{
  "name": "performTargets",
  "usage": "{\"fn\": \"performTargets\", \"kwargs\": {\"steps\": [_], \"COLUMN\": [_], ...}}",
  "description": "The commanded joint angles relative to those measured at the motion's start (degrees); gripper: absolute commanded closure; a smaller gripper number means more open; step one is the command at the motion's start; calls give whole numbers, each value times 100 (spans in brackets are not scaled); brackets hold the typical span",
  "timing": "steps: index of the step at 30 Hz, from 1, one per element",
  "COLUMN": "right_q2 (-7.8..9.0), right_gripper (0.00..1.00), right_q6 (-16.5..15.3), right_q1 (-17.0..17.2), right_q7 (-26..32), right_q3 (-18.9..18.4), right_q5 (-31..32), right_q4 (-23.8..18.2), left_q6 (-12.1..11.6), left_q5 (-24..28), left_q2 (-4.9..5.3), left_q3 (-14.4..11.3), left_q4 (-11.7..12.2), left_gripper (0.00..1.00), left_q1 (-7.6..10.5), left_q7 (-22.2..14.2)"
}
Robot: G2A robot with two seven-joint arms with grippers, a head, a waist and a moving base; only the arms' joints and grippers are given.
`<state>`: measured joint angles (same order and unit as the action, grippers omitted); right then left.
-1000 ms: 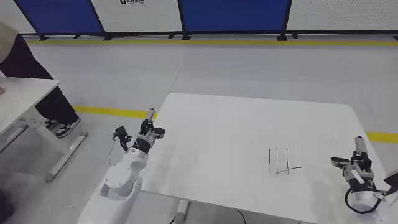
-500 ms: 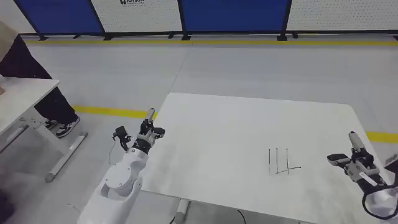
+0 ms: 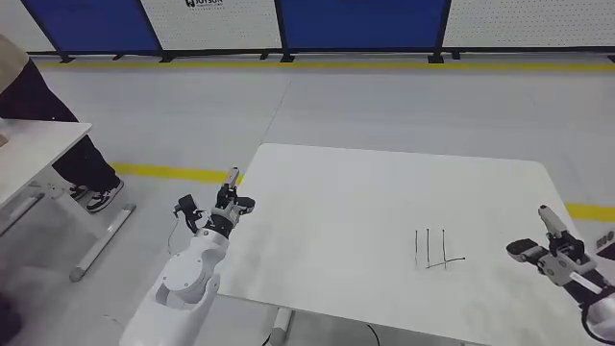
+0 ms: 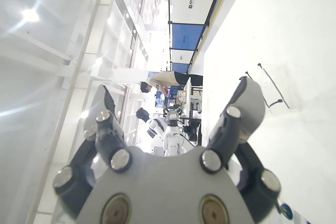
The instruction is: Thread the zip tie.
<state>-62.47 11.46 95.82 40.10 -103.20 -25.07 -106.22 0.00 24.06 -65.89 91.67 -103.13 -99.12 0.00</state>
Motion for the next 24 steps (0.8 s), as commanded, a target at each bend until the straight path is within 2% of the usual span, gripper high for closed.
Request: {"fn": "performTargets", "kwargs": {"steps": [1,3,5,9,12,16,24], "right_q2": [87,161,215,336,395,474,474], "right_gripper": [0,0,0,0,0,0,0], "right_q6": [319,493,546,391,273,124,124], "right_q1": [-367,-626,-933,-1475,-1871,-2177,-2177], "right_q7": [1162,1508,2195,3411,3939,3739,3739], "right_q3": [-106,-66,90,462,722,1189,1189], "right_q5": [95,601,604,1130,1387,2312,2312], "right_q4": [188,300,596,1124,1583,2031,2031], "left_q6": [0,0,0,0,0,0,0], "left_q5": [0,0,0,0,0,0,0], "left_q2": [0,0,0,0,0,0,0], "left_q3": [0,0,0,0,0,0,0], "left_q4": [0,0,0,0,0,0,0], "left_gripper": [0,0,0,0,0,0,0], "left_q1": [0,0,0,0,0,0,0], "left_q7": [0,0,0,0,0,0,0]}}
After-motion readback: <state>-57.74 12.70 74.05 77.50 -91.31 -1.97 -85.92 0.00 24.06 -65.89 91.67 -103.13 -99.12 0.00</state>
